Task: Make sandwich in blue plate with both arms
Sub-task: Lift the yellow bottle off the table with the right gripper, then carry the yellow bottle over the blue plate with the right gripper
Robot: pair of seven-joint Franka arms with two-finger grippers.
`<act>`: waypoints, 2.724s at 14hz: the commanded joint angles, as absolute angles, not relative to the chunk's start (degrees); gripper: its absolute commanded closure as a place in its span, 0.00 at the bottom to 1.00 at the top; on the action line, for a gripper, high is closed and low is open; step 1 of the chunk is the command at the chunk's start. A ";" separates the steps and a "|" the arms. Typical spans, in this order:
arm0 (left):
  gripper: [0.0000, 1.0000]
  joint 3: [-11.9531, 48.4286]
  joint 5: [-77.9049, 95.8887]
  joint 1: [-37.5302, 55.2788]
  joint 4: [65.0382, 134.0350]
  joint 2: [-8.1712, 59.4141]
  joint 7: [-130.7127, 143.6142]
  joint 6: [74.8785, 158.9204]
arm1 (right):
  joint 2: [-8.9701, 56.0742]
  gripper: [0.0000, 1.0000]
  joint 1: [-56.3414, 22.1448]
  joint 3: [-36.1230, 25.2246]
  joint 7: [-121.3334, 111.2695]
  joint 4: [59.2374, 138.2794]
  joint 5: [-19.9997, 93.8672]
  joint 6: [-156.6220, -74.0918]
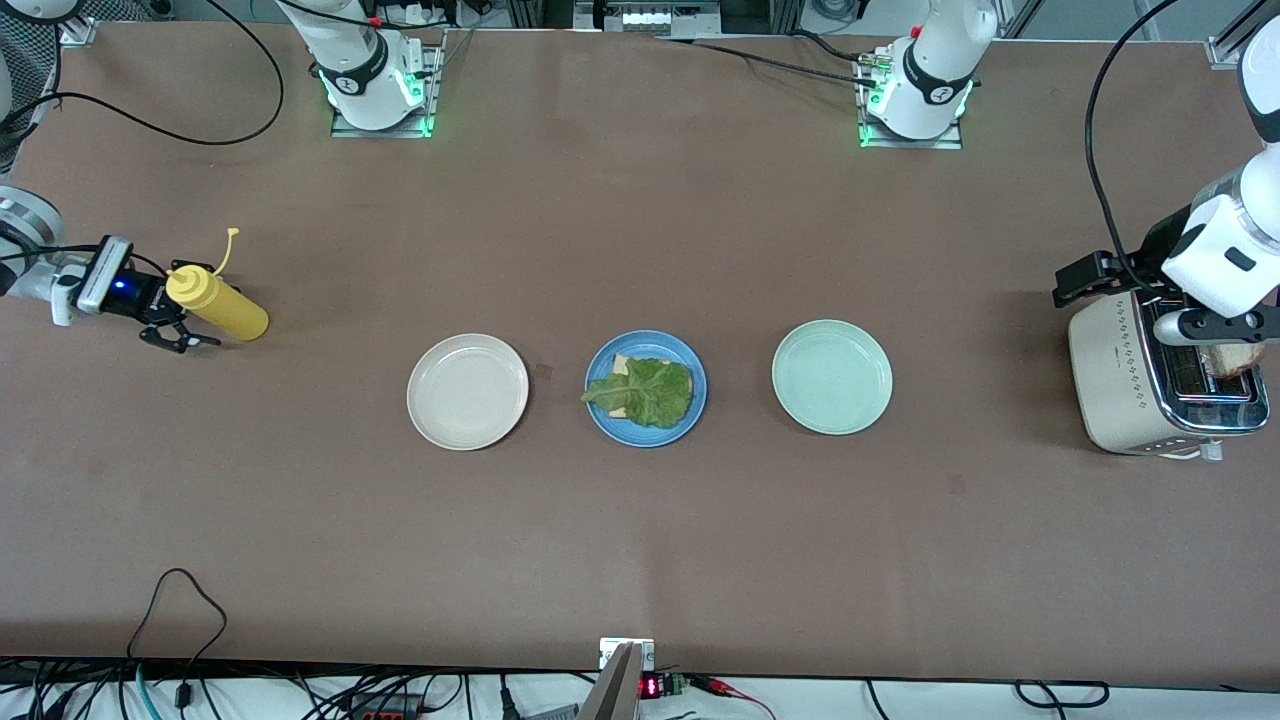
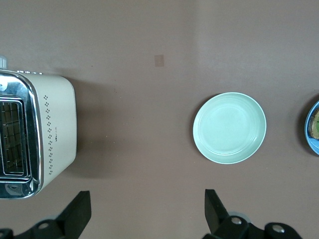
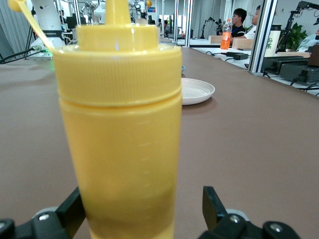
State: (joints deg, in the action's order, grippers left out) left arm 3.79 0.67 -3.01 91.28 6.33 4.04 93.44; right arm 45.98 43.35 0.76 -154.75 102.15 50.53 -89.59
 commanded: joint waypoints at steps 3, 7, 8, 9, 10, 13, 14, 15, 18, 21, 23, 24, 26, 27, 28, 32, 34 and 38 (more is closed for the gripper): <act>0.00 3.96 -0.97 -3.34 91.58 5.80 3.34 92.99 | 47.99 0.00 43.77 2.29 -155.48 101.34 51.59 -88.77; 0.00 3.87 -0.97 -3.34 91.58 5.80 3.34 92.99 | 47.90 0.31 43.24 2.37 -155.39 101.25 51.42 -89.21; 0.00 3.87 -0.97 -3.34 91.58 5.80 3.34 92.99 | 47.90 0.56 42.98 2.37 -155.30 101.16 51.24 -89.38; 0.00 3.87 -0.97 -3.34 91.58 5.80 3.25 92.99 | 47.90 0.69 42.98 2.37 -155.04 101.16 51.07 -89.47; 0.00 3.87 -0.97 -3.34 91.58 5.80 3.25 92.99 | 47.90 0.77 42.98 2.29 -154.95 101.16 50.98 -89.73; 0.00 3.87 -0.97 -3.34 91.58 5.80 3.25 92.99 | 47.73 1.00 42.80 2.29 -154.51 101.07 50.63 -91.31; 0.00 3.95 -0.97 -3.34 91.58 5.80 3.25 92.99 | 47.64 1.00 42.45 2.29 -154.51 101.07 50.62 -91.84; 0.00 3.87 -0.97 -3.43 91.58 5.80 3.25 92.99 | 47.46 1.00 41.93 2.29 -154.42 100.99 50.45 -92.19; 0.00 3.87 -0.88 -3.34 91.50 5.63 3.25 92.99 | 44.66 1.00 40.61 3.59 -152.94 100.99 50.19 -94.12; 0.00 3.96 -0.44 -3.34 90.00 5.54 3.34 92.81 | 41.41 1.00 38.86 4.83 -148.99 100.99 49.22 -95.36; 0.00 3.87 -0.53 -3.43 90.00 5.54 3.25 92.72 | 38.16 1.00 35.53 4.83 -145.91 100.99 48.17 -96.23; 0.00 3.87 -0.53 -3.34 90.00 5.54 3.25 92.72 | 36.67 1.00 34.38 4.92 -144.33 100.99 47.29 -97.20; 0.00 4.22 -0.53 -3.34 90.00 5.45 3.25 92.72 | 33.77 1.00 30.87 4.83 -140.38 101.07 46.76 -98.96; 0.00 4.22 -0.53 -3.34 90.00 5.45 3.25 92.72 | 32.44 1.00 29.02 4.83 -138.27 101.07 46.58 -99.66; 0.00 4.22 -0.53 -3.34 90.00 5.45 3.25 92.72 | 31.04 1.00 27.44 4.83 -135.47 101.25 45.71 -100.89; 0.00 4.22 -0.53 -3.43 89.91 5.36 3.25 92.64 | 28.22 1.00 20.32 4.83 -124.38 101.43 43.42 -107.02; 0.00 4.22 -0.44 -3.34 89.91 5.36 3.25 92.64 | 27.34 1.00 17.07 4.83 -119.74 101.51 41.85 -110.46; 0.00 4.31 -0.44 -3.34 89.91 5.36 3.25 92.64 | 24.62 1.00 10.48 4.83 -107.96 101.51 36.23 -114.60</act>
